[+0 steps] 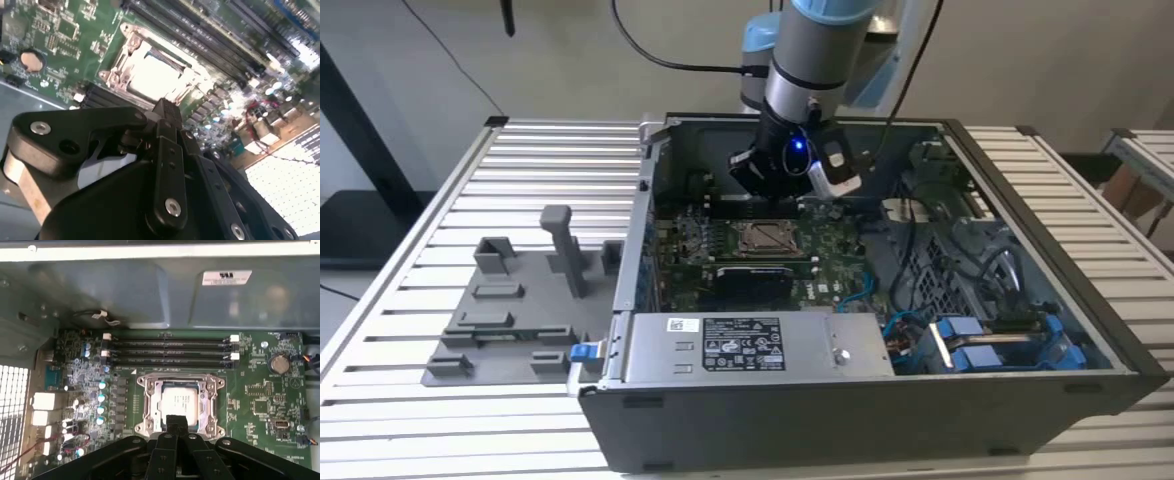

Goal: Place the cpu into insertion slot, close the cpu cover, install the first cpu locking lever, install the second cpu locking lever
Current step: 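Install the first cpu locking lever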

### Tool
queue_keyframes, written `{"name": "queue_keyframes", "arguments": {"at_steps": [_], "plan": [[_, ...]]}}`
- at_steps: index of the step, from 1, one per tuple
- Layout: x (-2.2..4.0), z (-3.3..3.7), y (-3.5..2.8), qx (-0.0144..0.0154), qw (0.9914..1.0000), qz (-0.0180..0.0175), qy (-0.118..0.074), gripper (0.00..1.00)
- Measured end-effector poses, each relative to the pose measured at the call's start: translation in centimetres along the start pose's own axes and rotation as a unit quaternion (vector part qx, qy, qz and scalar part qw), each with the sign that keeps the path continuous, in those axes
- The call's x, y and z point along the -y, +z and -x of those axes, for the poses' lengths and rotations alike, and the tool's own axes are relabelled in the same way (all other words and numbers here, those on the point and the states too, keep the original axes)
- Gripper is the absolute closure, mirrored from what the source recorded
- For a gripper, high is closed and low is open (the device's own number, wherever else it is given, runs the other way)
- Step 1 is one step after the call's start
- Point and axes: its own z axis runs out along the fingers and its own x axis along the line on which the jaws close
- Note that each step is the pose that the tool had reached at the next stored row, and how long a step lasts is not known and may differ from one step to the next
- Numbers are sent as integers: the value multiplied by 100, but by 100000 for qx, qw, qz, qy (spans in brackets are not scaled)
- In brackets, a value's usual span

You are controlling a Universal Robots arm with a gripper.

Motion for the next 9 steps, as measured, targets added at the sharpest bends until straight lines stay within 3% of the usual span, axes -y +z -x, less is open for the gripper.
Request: {"name": "queue_keyframes", "arguments": {"at_steps": [3, 9], "plan": [[98, -3, -21, -5, 100000, -4, 1, 89], [143, -32, -28, 1, 100000, 0, 2, 89]]}}
